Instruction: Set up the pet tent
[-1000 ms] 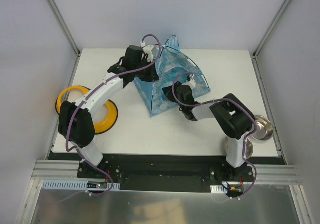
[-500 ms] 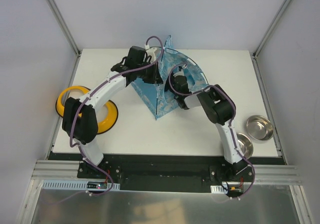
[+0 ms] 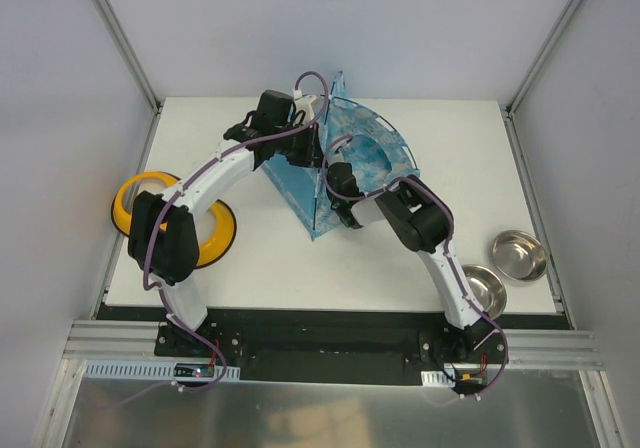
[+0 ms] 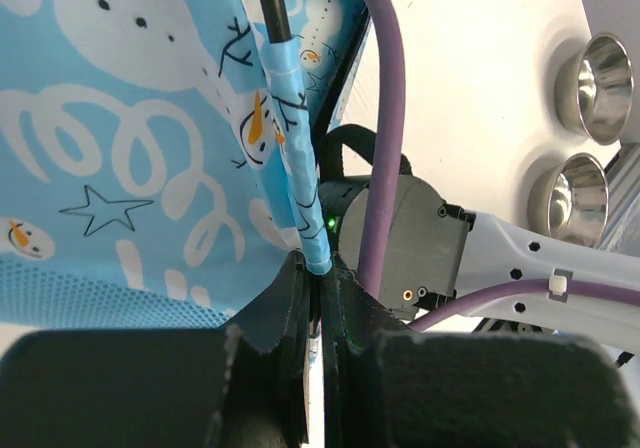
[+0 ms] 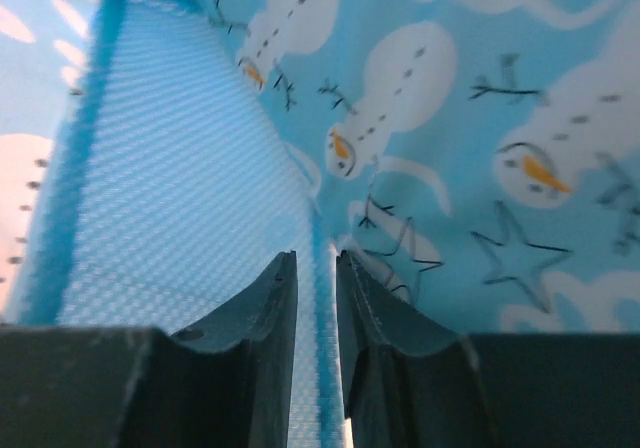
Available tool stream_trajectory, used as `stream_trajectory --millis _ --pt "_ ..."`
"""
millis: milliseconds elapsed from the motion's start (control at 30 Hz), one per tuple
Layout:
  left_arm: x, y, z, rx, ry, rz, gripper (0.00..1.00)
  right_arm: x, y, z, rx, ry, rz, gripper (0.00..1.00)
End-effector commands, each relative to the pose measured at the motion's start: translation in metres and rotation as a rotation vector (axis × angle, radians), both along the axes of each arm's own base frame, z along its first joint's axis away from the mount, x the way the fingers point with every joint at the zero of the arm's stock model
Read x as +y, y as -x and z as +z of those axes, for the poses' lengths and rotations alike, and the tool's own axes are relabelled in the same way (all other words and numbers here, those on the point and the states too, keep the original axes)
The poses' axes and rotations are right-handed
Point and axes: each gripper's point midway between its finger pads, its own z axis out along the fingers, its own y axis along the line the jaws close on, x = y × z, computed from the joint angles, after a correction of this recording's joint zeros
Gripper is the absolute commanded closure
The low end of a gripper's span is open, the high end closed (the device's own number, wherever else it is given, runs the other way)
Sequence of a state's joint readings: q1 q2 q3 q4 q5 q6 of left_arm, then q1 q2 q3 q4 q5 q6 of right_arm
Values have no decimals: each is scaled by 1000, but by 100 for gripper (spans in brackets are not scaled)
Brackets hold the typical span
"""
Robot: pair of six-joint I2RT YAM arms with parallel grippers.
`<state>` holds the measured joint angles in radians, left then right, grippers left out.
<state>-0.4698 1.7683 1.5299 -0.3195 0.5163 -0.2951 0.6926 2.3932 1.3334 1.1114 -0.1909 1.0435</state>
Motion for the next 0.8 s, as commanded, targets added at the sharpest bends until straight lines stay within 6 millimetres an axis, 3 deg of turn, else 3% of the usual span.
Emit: stream_trajectory --millis 0,100,200,433,567,767 --pt "-6 7 15 10 32 -32 100 -21 -16 -33 60 165 -188 72" --pt "-4 8 18 0 31 -28 100 -36 -19 -51 121 268 -282 72" --pt "-2 7 20 -15 23 -24 100 -44 -18 -51 113 334 -314 73" --pt "4 4 15 -36 -8 -8 100 -67 -7 -1 1 348 -356 70" --pt "13 0 15 -49 -19 13 100 -89 6 28 -48 385 -386 61" --pt "27 -3 16 -87 -39 -12 100 -118 26 49 -26 465 -415 50"
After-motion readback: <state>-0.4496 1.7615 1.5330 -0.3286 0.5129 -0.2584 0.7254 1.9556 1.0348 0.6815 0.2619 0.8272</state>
